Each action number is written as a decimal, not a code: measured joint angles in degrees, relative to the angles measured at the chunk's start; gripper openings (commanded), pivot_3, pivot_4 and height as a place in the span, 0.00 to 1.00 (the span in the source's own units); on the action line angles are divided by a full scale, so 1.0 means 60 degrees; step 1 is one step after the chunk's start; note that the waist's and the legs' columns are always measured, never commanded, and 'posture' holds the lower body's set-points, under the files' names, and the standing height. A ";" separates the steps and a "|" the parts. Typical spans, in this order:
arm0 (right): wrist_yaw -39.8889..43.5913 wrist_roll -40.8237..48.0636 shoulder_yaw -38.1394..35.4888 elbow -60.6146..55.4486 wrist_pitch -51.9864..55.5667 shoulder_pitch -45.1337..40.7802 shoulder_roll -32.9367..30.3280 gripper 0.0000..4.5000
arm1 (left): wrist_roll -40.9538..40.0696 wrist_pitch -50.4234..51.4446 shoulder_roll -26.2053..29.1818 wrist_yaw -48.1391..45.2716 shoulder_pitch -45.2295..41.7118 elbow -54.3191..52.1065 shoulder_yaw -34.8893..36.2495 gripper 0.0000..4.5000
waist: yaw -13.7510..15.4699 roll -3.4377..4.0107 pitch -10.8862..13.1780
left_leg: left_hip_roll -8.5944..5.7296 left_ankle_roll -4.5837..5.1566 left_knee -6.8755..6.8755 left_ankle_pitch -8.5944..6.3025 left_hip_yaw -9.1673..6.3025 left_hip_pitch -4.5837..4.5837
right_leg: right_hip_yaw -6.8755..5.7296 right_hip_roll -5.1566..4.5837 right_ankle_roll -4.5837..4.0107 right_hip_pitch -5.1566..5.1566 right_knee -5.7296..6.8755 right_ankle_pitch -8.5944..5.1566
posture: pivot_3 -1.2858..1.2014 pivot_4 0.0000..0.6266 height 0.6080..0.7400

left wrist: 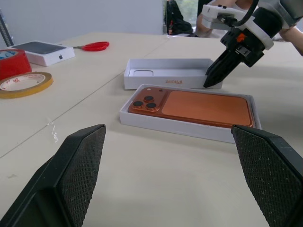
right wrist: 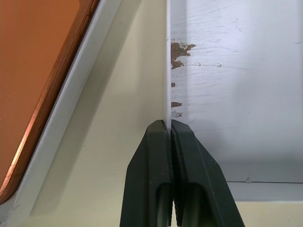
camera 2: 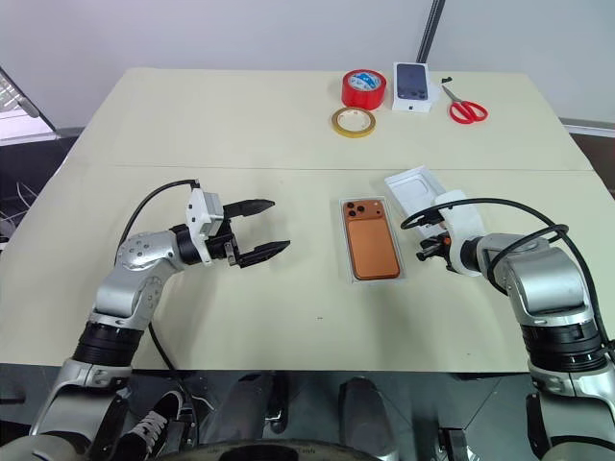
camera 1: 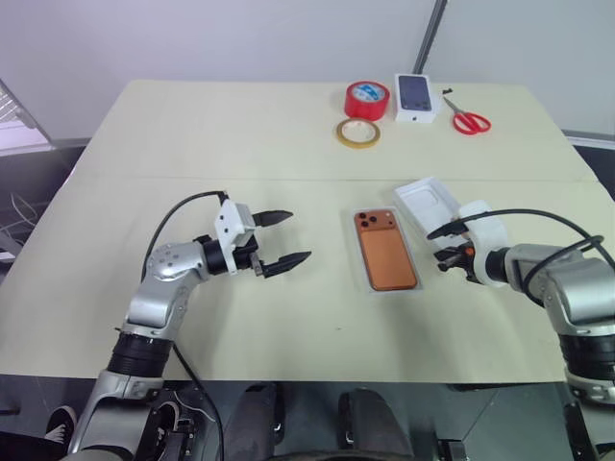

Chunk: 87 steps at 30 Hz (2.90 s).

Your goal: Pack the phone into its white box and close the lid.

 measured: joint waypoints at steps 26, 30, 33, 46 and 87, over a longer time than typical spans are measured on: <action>-0.0952 0.0450 -0.0965 0.0308 -0.0404 -0.0956 0.1433 0.01 | -0.0009 0.0009 -0.0151 0.0005 -0.0022 0.0084 -0.0003 1.00 | -0.0031 0.0017 0.0010 | 0.0002 0.0000 -0.0009 0.0001 0.0000 -0.0007 | 0.0000 0.0008 0.0002 -0.0014 0.0004 0.0001 | 0.52 0.24 0.91; -0.1106 0.1072 -0.1601 0.0128 -0.0323 -0.1313 0.2388 0.01 | -0.0042 0.0070 -0.0152 0.0026 -0.0027 0.0081 0.0012 1.00 | -0.0029 0.0017 0.0010 | 0.0002 0.0001 -0.0006 0.0001 0.0001 -0.0008 | -0.0001 0.0008 0.0004 -0.0011 0.0007 0.0002 | 0.52 0.24 0.91; -0.1125 0.2139 -0.2173 -0.0405 0.0357 -0.1551 0.3575 0.00 | -0.0119 0.0232 -0.0136 0.0041 -0.0032 0.0070 0.0040 0.94 | -0.0039 0.0020 0.0011 | 0.0002 0.0001 -0.0006 0.0001 0.0001 -0.0009 | -0.0001 0.0008 0.0004 -0.0016 0.0013 0.0002 | 0.52 0.24 0.91; -0.2174 0.7169 -0.4309 -0.1387 0.3671 -0.1386 0.5845 0.00 | -0.0653 0.0844 -0.0028 0.0441 0.0260 -0.0557 0.0462 0.01 | -0.0081 0.0022 0.0011 | 0.0002 -0.0002 -0.0023 0.0000 -0.0001 -0.0012 | 0.0003 -0.0002 0.0002 -0.0028 0.0010 0.0001 | 0.52 0.24 0.91; -0.5280 1.4568 -0.1937 0.0957 -0.0547 0.1841 -0.1368 0.90 | 0.0621 -0.0375 -0.3288 0.1169 -0.0806 0.2181 -0.1492 0.00 | 0.0169 0.0020 0.0012 | 0.0002 0.0047 0.0073 -0.0016 0.0003 -0.0116 | -0.0012 0.0021 0.0007 -0.0071 0.0008 0.0003 | 0.52 0.24 0.91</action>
